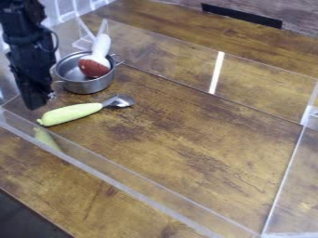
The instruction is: Move the green spoon to the left
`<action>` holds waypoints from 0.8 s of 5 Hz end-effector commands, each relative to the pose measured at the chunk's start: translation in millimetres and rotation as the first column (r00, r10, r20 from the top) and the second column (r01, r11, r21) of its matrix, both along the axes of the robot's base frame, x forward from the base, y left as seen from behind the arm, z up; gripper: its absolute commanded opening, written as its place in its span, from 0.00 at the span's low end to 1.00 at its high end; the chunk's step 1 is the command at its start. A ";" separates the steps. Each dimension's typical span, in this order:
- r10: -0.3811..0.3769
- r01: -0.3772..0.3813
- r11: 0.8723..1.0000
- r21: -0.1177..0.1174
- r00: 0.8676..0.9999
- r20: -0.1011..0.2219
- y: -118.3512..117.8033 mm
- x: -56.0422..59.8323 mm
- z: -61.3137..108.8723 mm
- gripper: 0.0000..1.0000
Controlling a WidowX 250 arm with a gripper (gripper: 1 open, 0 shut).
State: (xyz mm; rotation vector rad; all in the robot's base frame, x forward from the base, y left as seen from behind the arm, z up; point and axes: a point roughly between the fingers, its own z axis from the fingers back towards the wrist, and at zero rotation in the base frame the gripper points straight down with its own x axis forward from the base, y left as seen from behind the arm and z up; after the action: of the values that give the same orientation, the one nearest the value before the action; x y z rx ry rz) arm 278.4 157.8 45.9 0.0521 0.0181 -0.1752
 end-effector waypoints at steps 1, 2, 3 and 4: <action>0.019 -0.021 0.999 0.024 0.998 0.051 19.7 11.1 16.8 0.00; 0.065 -0.066 0.998 0.017 0.997 0.049 21.1 8.8 11.8 0.00; 0.111 -0.111 0.994 0.007 0.993 0.047 21.5 7.0 6.7 0.00; 0.064 -0.064 0.998 0.001 0.997 0.045 21.8 5.0 2.1 0.00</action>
State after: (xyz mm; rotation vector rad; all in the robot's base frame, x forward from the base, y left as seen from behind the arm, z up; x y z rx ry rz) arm 284.0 171.9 38.0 0.0366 0.0020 -0.1258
